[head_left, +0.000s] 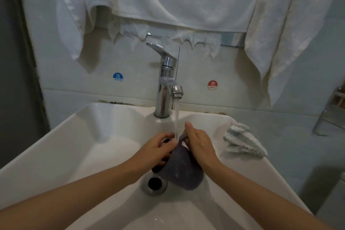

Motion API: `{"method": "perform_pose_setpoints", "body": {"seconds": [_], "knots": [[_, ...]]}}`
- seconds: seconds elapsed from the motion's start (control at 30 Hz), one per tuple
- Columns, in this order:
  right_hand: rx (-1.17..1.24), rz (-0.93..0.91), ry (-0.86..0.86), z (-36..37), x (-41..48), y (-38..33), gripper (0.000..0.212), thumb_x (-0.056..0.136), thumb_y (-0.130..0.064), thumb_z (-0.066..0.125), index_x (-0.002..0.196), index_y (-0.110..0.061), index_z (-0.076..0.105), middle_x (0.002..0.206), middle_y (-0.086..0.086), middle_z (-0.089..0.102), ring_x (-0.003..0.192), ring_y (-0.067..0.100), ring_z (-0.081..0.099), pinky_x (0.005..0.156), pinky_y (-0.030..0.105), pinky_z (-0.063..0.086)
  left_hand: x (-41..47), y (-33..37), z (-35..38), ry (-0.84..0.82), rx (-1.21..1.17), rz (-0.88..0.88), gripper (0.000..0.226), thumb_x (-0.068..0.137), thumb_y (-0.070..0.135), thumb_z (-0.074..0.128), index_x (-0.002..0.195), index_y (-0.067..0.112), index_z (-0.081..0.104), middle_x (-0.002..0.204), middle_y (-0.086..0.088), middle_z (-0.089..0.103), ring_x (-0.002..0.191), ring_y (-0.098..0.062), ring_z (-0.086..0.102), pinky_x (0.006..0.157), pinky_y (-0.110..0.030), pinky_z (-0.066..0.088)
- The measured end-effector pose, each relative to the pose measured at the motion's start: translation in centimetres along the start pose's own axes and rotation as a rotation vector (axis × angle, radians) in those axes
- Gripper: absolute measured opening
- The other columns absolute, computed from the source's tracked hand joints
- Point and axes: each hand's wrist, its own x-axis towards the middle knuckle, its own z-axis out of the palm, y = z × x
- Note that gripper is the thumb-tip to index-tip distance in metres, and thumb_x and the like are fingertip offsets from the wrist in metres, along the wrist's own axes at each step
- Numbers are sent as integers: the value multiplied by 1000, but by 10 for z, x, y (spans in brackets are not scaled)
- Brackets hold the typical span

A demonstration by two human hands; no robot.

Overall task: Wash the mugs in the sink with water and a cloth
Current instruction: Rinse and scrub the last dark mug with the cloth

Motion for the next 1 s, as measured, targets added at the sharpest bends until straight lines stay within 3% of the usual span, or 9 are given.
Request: {"method": "perform_pose_setpoints", "body": {"seconds": [0.17, 0.3, 0.37, 0.47, 0.57, 0.7, 0.8, 0.9, 1.0], "knots": [[48, 35, -180, -9, 6, -7, 39, 95, -31, 49, 59, -19, 54, 48, -11, 50, 55, 7, 46, 55, 12, 38, 1, 3, -8, -6, 203, 207, 50, 91, 8, 54, 134, 27, 38, 98, -4, 71, 93, -13, 67, 85, -30, 54], [-126, -32, -332, -17, 8, -10, 29, 91, -30, 55, 66, -17, 58, 66, 3, 58, 67, 13, 53, 67, 27, 44, 2, -1, -12, 41, 438, 306, 71, 92, 7, 52, 148, 24, 13, 100, -2, 70, 95, -13, 64, 87, -28, 52], [-128, 22, -307, -22, 12, -5, 20, 91, -31, 55, 88, -13, 63, 89, 7, 64, 83, 13, 56, 76, 30, 47, 1, 1, -13, 41, 605, 378, 73, 93, 10, 52, 148, 24, 8, 99, 9, 66, 94, -7, 60, 86, -20, 48], [-78, 114, -490, -35, 19, 9, 67, 76, -24, 66, 137, -22, 38, 136, -5, 43, 125, 11, 41, 100, 30, 43, -2, 7, -13, -1, 765, 452, 58, 95, 17, 48, 144, 28, 19, 108, 6, 65, 96, -8, 59, 84, -19, 48], [-111, 33, -655, -40, 15, 16, 95, 74, -7, 75, 143, -33, 16, 144, -10, 32, 133, 9, 32, 106, 28, 39, -1, 8, -13, -27, 1000, 459, 31, 100, 27, 37, 130, 30, 44, 119, 2, 57, 102, -11, 53, 85, -20, 42], [-140, -102, -457, -31, 14, 17, 90, 62, -12, 85, 129, -39, 31, 130, -8, 48, 122, 13, 46, 100, 28, 44, 1, 16, -27, -44, 1445, 752, 32, 76, 20, 73, 106, 23, 63, 96, 2, 69, 85, -17, 65, 72, -27, 54], [-230, -215, -257, -21, 15, 14, 84, 58, -19, 88, 124, -33, 38, 116, -14, 50, 108, 6, 50, 87, 13, 44, -8, 31, -14, 14, 1548, 547, 37, 77, 11, 68, 112, 20, 59, 106, -2, 66, 97, -20, 61, 80, -27, 50], [-308, -321, -226, -13, 13, 16, 87, 56, -23, 89, 127, -30, 40, 115, -17, 47, 107, 3, 49, 87, 1, 37, -6, 30, 11, -79, 1305, 177, 34, 90, 10, 51, 124, 13, 51, 118, -10, 58, 107, -27, 56, 89, -32, 45], [-344, -323, -294, -10, 7, 19, 87, 62, -25, 85, 135, -22, 37, 119, -15, 44, 110, 4, 48, 85, -2, 32, 12, 44, 18, -162, 565, -29, 29, 86, -1, 50, 114, 0, 56, 87, -7, 58, 82, -18, 57, 72, -25, 47]]}}
